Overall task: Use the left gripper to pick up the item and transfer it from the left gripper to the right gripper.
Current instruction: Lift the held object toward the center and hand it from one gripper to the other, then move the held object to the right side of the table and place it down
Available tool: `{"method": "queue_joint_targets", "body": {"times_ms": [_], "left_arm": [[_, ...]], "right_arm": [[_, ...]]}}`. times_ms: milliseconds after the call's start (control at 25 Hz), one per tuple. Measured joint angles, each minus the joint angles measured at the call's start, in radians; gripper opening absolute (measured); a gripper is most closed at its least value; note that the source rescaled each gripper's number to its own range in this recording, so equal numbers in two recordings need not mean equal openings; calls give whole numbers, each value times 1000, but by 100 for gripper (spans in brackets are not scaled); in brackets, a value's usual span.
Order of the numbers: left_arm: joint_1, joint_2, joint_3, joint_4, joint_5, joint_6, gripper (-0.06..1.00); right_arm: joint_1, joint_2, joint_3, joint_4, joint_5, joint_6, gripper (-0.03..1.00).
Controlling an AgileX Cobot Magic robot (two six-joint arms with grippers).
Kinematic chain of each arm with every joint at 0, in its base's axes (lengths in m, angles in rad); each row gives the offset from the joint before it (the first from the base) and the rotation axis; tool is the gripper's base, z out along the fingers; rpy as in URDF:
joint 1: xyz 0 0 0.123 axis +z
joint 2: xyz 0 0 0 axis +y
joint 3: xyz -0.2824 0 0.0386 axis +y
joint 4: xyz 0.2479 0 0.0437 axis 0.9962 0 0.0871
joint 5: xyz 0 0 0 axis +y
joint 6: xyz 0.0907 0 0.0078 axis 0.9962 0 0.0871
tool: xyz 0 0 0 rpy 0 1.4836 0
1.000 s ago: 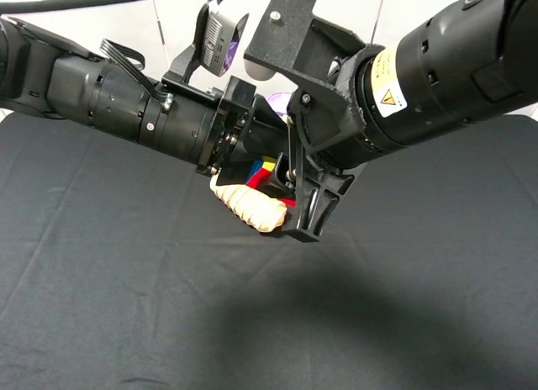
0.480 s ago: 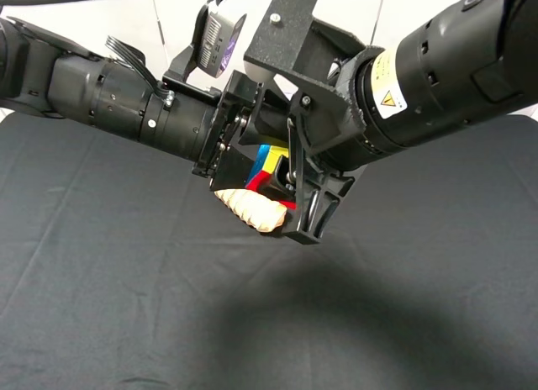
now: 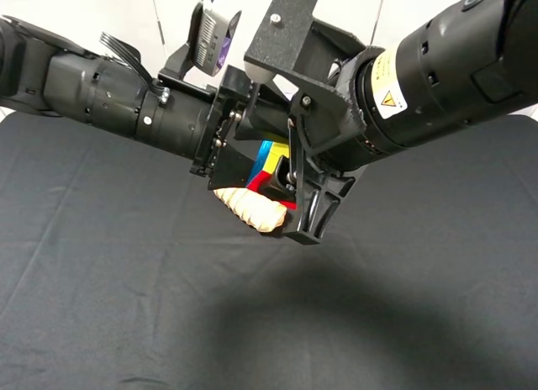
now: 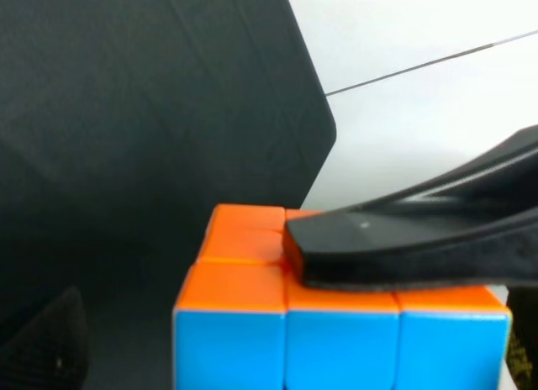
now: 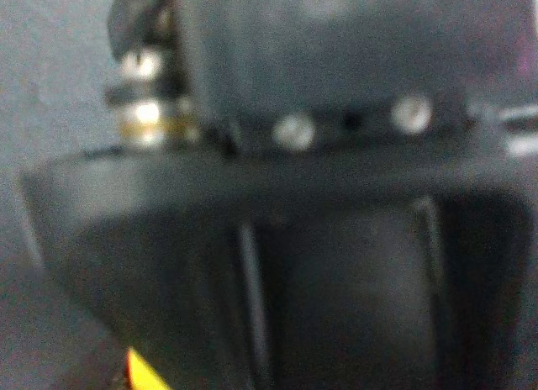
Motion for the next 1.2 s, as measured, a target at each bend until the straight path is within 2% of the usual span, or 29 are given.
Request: {"method": "queue_joint_targets", "body": {"times_ms": [320,600,960,1040,1200], "left_arm": [[1,-64,0,46,4,-10,96],[24,-118,0,202,-9,-117,96],[194,-212,0,279,84,-160,96],[226,-253,0,319,96,-183,96],[298,-356,0,467,110,-277,96]], "right_arm": [[0,0,0,0,1,0,4],[0,0,0,0,0,0,4],[0,0,0,0,0,0,4],[0,0,0,0,0,0,4],[0,0,0,0,0,0,4]]}}
